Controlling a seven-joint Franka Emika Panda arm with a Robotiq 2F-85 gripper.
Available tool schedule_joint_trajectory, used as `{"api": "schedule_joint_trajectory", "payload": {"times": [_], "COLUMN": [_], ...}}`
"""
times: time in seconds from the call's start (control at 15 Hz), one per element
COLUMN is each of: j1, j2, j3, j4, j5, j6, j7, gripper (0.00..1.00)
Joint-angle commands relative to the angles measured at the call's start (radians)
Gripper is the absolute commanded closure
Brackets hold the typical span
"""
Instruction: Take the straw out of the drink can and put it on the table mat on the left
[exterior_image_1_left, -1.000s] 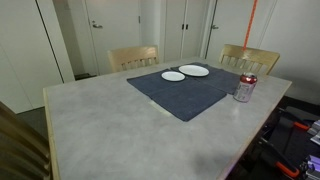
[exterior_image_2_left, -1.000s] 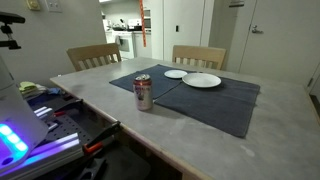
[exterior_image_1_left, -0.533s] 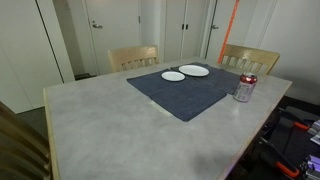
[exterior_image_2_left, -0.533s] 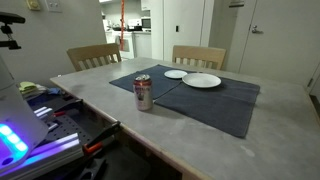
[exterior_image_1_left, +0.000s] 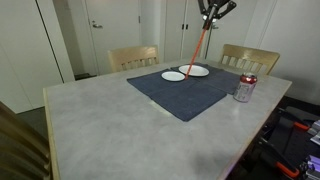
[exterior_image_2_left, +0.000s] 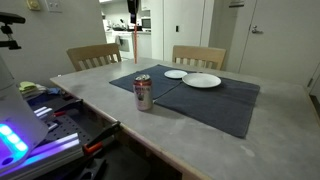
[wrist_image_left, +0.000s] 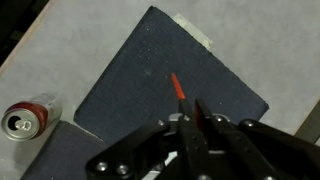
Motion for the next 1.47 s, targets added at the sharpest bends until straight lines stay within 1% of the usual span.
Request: {"api": "schedule_joint_trajectory", "payload": {"times": [0.0,0.07,0.33,0.47,0.53,0.6,0.67,0.8,1.0,1.27,1.4], "j1": [0.019,0.023,0.01,-0.003,-0.009,-0.014,-0.02,-0.028,-0.038,-0.043,-0.041], "j2": [0.123,0.152,0.255,0.288,0.302,0.317,0.328,0.336,0.325,0.274,0.251], "j3": [-0.012,-0.012,-0.027,-0.041,-0.05,-0.058,-0.067,-0.083,-0.104,-0.122,-0.123], "j4": [0.02,0.023,0.073,0.096,0.108,0.122,0.133,0.154,0.187,0.243,0.272], "j5": [0.095,0.125,0.206,0.217,0.204,0.195,0.183,0.156,0.067,-0.08,-0.176], "j6": [0.067,0.075,0.043,0.028,0.022,0.017,0.017,0.017,0.006,-0.038,-0.085], "j7": [-0.096,-0.12,-0.209,-0.239,-0.245,-0.251,-0.25,-0.251,-0.243,-0.218,-0.184], "gripper": [0.98,0.98,0.98,0.98,0.98,0.65,0.64,0.52,0.29,0.03,0.0]}}
